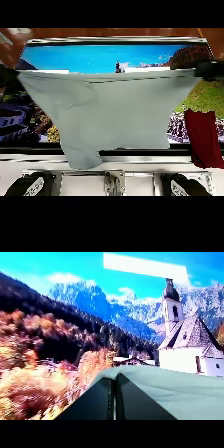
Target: Fold the shirts.
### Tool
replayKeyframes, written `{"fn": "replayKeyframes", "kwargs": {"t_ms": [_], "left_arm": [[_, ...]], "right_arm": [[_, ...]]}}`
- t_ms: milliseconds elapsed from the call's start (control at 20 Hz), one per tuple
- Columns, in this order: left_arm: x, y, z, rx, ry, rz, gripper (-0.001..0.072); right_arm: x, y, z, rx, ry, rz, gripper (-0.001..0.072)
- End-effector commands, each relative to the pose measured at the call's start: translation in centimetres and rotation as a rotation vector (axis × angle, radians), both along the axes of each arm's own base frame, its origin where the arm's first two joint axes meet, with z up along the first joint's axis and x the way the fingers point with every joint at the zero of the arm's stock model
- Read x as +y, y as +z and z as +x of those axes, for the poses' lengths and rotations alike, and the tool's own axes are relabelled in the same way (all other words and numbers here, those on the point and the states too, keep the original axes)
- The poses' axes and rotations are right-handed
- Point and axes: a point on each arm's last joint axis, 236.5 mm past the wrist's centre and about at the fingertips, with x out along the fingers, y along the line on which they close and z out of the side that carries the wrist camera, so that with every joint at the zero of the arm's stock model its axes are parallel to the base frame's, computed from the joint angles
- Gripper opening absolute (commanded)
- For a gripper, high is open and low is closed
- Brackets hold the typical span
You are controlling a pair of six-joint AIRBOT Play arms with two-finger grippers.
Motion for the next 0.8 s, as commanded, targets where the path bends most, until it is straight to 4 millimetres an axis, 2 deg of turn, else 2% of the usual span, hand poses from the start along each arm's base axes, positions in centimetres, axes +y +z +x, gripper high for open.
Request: {"fn": "replayKeyframes", "kwargs": {"t_ms": [0,100,150,250,350,450,600,750], "left_arm": [[-0.2,-7.6,9.6,0.035,0.022,-0.148,0.003],[0.4,-11.7,13.9,0.042,0.073,-0.22,0.0031],[0.6,-13.7,15.5,0.051,0.092,-0.238,0.0031],[0.3,-17.5,17.7,0.061,0.067,-0.179,0.0031],[-0.4,-20.0,19.6,0.047,0.056,-0.127,0.0031],[-0.9,-21.3,21.5,0.001,0.092,-0.109,0.0031],[-0.8,-23.1,23.5,-0.063,0.153,-0.076,0.0031],[-1.7,-27.5,22.7,0.058,0.133,-0.11,0.0031]], "right_arm": [[1.9,-9.5,10.2,0.017,0.039,0.087,0.0064],[2.1,-12.7,15.3,-0.072,0.044,0.096,0.0064],[2.1,-13.8,17.2,-0.118,0.046,0.094,0.0064],[2.1,-15.6,20.2,-0.203,0.051,0.091,0.0064],[2.0,-17.0,22.3,-0.27,0.053,0.088,0.0064],[2.0,-18.6,23.5,-0.299,0.051,0.092,0.0064],[2.3,-22.5,23.5,-0.235,0.025,0.142,0.0064],[2.9,-26.7,21.3,-0.066,0.006,0.187,0.0064]]}}
